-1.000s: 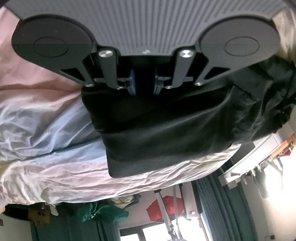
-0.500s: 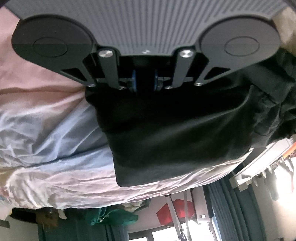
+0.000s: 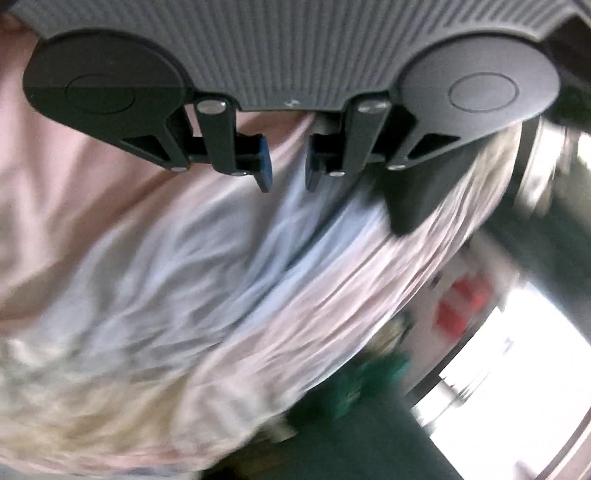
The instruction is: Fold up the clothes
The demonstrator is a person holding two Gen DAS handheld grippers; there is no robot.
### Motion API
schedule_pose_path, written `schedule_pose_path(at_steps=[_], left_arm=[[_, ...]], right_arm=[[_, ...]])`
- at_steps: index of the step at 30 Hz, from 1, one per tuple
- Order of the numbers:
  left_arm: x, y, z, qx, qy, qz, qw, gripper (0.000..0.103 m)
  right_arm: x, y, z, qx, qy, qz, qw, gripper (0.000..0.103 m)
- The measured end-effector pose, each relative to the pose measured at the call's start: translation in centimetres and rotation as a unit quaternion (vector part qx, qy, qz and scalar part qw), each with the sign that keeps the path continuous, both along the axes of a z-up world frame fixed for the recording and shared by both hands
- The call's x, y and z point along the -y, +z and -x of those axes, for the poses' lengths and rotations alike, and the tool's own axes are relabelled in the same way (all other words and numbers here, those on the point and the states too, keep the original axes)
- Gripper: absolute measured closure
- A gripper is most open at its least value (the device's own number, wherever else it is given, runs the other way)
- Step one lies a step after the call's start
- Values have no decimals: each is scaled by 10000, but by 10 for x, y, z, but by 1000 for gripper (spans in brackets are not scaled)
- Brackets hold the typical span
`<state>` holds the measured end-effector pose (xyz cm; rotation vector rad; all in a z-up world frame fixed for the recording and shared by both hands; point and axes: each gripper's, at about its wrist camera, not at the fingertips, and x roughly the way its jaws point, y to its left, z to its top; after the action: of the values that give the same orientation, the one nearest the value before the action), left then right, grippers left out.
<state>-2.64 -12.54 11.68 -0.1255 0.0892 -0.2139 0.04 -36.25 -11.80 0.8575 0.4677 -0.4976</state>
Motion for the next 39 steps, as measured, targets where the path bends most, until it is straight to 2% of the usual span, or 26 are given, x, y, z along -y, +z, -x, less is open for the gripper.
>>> schedule_pose_path(at_steps=[4,6,9,11,13,14,15,16,17,19,21,24,25,27,29,30,33,37,39], left_arm=[[93,-57,7,-168,-608,-811,9947,98],[140,-86,11,-251,-910,-1213,9881,98],[208,-128,17,-370,-1352,-1809,9735,98],[211,-131,21,-274,-1391,-2111,9671,95],[214,-134,25,-177,-1428,-2412,9597,83],[216,-136,27,-129,-1446,-2562,9557,67],[217,-138,29,-81,-1464,-2710,9513,57],[219,-139,31,-33,-1482,-2858,9468,39],[220,-141,33,16,-1499,-3005,9419,28],[223,-144,37,112,-1531,-3297,9315,22],[225,-147,41,204,-1560,-3584,9202,21],[182,-145,44,76,-1427,-3910,9092,20],[168,-145,45,33,-1383,-4017,9052,19],[139,-143,47,-57,-1295,-4222,8972,17],[110,-140,43,-314,-1258,-4095,9030,17],[95,-138,41,-441,-1235,-4022,9061,17],[55,-139,35,-766,-1026,-3264,9365,10],[30,-138,25,-1191,-920,-2748,9497,9],[29,-137,17,-1299,-931,-2691,9498,8]], right_arm=[[33,-7,20,242,-620,-509,9965,80],[41,-11,24,357,-787,-690,9939,80],[49,-23,20,315,-767,-876,9927,80],[51,-30,18,285,-705,-1051,9915,80],[53,-36,16,276,-680,-1205,9900,80],[53,-36,14,289,-656,-1250,9896,80],[53,-36,11,302,-630,-1294,9891,80],[53,-35,9,343,-565,-1348,9887,80],[52,-35,7,380,-505,-1374,9885,80],[49,-33,5,490,-334,-1399,9884,80],[49,-30,2,662,-172,-1463,9869,79],[47,-25,2,1080,22,-1610,9810,79],[47,-22,0,1235,125,-1686,9778,77],[46,-21,-5,1516,465,-1973,9674,64],[41,-19,-12,1577,732,-2079,9626,28],[37,-18,-14,1528,769,-2016,9644,22],[27,-17,-23,1388,919,-1934,9669,20],[20,-23,-42,1399,1218,-2283,9558,20],[14,-22,-54,1319,1333,-2020,9613,20]])
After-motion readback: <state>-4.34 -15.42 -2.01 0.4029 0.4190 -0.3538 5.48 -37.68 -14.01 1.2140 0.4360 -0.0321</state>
